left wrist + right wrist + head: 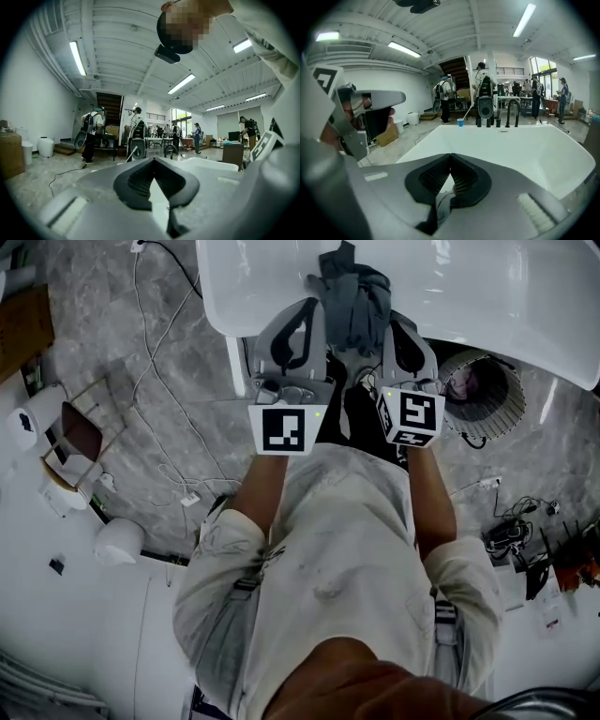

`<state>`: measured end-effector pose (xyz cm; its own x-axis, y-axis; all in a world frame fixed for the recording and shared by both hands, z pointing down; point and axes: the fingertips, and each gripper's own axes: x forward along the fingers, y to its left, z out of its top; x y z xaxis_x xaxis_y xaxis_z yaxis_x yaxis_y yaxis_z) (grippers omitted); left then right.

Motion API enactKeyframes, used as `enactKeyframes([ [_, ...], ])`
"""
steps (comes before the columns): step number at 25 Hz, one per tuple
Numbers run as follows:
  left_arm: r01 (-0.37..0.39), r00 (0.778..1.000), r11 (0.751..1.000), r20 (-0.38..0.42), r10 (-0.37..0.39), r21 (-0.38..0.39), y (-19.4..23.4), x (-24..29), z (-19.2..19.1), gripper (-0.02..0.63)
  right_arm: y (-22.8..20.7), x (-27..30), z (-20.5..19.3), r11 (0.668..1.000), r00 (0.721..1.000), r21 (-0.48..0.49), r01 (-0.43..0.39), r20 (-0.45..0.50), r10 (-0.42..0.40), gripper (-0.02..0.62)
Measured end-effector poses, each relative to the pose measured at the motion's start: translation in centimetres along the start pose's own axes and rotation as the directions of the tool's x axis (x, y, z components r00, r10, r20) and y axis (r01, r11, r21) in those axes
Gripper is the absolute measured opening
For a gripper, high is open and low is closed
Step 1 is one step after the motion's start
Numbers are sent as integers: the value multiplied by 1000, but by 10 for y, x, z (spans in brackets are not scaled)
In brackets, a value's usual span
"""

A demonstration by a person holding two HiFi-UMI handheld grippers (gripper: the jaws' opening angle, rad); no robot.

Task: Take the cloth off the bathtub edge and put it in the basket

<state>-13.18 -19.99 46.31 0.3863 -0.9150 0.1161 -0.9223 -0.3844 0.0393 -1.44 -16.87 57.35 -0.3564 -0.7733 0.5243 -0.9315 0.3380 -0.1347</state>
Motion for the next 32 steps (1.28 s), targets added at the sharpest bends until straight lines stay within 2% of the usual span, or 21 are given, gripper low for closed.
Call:
enactKeyframes([
  [5,16,998,1000,-54,-18,-25,-7,-3,-35,0,7,22,-59,1000,993,17,-20,-117,22,12],
  [9,16,997,999,-77,-20,-43,-8,-3,-52,0,9,41,-104,997,973,53,-49,-222,59,75],
  [10,14,997,999,-81,-18,-52,-8,-3,-54,0,9,44,-113,997,967,54,-54,-248,66,104],
  [16,26,994,998,-104,-32,-59,-9,-1,-62,0,17,63,-163,996,918,36,-84,-385,92,420],
  [20,23,993,997,-113,-32,-73,1,0,-69,0,21,80,-191,995,883,-28,-92,-465,68,542],
  [24,19,992,995,-121,-30,-94,0,5,-74,0,14,88,-218,990,840,-87,-107,-541,44,587],
  [27,29,991,994,-130,-42,-101,3,6,-77,0,10,98,-233,981,807,-145,-125,-590,15,588],
  [32,37,989,994,-138,-51,-105,10,8,-81,0,4,108,-255,932,752,-308,-191,-656,-63,588],
])
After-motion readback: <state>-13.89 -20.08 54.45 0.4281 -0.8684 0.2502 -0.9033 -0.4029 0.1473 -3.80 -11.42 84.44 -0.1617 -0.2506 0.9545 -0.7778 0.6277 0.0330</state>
